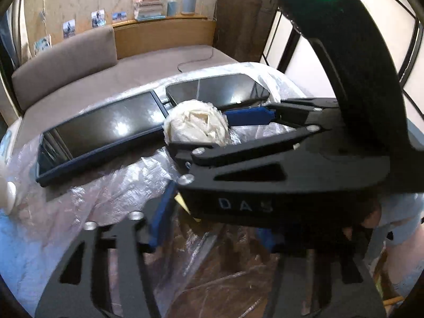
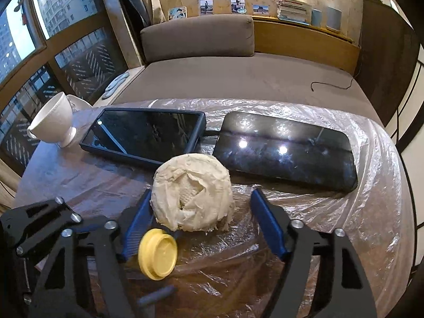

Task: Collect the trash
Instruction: 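Grasp the crumpled tissue ball with the right tool while the left tool grasps the yellow cup, then carry the tissue ball and yellow cup in both tools over the white bin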

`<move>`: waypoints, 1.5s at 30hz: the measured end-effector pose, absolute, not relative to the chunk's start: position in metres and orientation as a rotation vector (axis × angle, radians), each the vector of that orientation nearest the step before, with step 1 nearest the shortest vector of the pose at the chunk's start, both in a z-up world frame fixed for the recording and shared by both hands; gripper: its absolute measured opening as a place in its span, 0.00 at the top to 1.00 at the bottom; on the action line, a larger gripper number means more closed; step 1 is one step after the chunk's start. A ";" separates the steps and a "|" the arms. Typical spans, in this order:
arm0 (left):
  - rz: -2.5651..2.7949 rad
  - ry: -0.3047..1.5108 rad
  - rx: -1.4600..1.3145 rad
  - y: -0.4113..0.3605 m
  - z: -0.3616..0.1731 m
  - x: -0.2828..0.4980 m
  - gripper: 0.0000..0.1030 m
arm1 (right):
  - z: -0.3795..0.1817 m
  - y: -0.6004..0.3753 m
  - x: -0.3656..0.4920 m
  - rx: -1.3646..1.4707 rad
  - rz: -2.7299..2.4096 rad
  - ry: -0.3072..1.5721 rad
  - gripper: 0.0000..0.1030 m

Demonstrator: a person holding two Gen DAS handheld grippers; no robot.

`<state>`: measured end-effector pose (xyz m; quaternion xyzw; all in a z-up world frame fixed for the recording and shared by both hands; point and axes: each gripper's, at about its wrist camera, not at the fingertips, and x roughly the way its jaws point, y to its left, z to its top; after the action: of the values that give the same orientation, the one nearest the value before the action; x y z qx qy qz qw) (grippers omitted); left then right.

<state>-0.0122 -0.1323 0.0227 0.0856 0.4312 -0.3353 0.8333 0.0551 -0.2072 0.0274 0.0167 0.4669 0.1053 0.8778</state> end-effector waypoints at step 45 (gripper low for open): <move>-0.590 0.901 0.093 -0.047 0.027 -0.077 0.52 | 0.059 -0.195 -0.080 0.046 0.401 0.865 0.51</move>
<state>-0.0770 -0.0474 0.0269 0.0445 0.4288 -0.2809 0.8575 -0.0800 -0.1954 0.0588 0.0221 0.4162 0.1930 0.8883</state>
